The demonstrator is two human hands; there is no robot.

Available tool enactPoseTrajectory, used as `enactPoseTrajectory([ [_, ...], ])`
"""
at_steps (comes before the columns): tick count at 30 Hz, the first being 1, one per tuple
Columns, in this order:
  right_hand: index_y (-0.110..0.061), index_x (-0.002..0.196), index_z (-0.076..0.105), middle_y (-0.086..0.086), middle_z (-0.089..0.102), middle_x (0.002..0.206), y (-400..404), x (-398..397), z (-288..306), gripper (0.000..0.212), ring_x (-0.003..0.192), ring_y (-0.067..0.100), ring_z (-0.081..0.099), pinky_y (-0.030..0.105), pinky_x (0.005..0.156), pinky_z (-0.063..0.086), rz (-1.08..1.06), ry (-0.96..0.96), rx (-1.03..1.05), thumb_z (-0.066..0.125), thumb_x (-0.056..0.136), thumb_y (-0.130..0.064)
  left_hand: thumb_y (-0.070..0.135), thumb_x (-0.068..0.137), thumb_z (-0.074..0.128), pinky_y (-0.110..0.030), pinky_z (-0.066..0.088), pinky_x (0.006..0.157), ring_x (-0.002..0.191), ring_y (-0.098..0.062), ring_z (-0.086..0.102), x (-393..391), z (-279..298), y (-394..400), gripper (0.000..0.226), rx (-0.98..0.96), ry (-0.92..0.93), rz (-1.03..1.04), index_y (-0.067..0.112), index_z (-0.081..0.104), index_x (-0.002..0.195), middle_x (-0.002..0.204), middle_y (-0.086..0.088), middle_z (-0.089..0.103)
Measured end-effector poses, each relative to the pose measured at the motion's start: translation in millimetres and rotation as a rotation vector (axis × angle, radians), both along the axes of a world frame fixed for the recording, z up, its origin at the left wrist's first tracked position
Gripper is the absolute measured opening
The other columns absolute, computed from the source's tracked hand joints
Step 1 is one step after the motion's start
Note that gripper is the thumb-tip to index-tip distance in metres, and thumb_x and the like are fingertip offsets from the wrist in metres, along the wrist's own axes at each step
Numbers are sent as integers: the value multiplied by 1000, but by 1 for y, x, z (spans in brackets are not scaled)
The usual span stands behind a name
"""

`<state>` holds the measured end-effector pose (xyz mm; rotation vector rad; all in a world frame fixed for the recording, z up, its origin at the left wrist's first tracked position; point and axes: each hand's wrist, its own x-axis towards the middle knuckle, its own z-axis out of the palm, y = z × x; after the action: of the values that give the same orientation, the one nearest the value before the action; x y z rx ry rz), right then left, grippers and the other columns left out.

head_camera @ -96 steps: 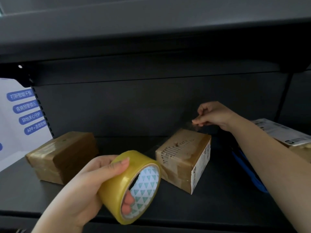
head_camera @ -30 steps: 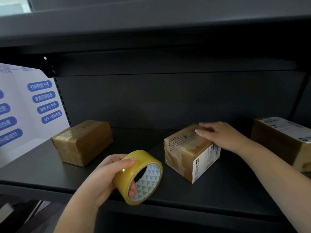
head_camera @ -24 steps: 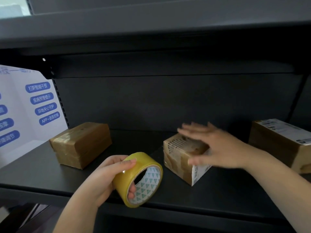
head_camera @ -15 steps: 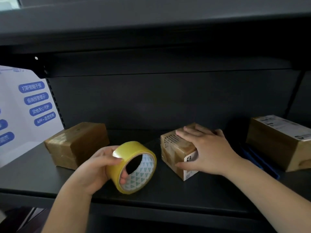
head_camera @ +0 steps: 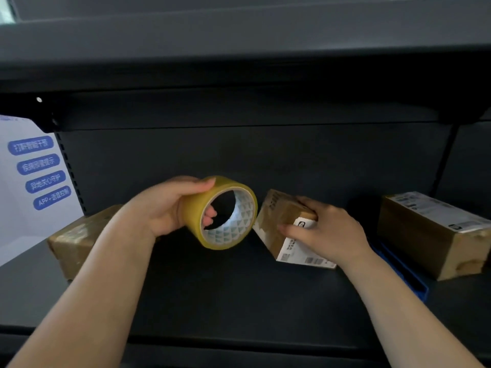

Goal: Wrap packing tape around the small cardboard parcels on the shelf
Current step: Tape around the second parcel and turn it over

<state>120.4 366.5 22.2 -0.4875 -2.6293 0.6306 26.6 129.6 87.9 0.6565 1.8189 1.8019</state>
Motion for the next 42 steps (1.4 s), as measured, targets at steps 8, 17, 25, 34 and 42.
enactPoseTrajectory([
  [8,-47,137,33,-11,56,125,-10,1,5,87,115,19,51,50,101,35,-11,-83,62,51,58,-79,27,15,95,-26,51,40,40,-17,61,-5,-38,-12,73,91,-137,-52,4,61,76,48,-10,61],
  [17,-40,99,58,-11,66,89,11,-5,18,46,88,13,60,37,81,50,-12,-16,-264,60,63,-68,39,51,78,-24,51,43,42,-11,60,0,-34,-5,42,-55,-1,33,11,67,81,45,-2,60],
  [25,-21,82,67,-4,70,82,28,1,20,28,81,15,63,28,66,42,-42,115,-623,62,78,-49,31,65,70,-23,49,40,38,-10,57,2,-33,24,36,-84,41,61,7,58,89,41,-1,57],
  [34,-25,76,51,-5,61,83,40,3,19,32,85,17,54,38,85,33,-163,146,-881,52,83,-56,21,85,64,-23,54,45,45,-10,64,12,-28,75,11,-146,118,26,9,62,85,48,-1,66],
  [42,-40,141,33,-5,32,149,38,-4,16,51,126,15,44,30,97,39,33,378,-209,41,95,-21,22,84,62,-24,56,48,46,-10,63,7,-34,74,13,-154,85,-5,10,62,88,48,-2,65],
])
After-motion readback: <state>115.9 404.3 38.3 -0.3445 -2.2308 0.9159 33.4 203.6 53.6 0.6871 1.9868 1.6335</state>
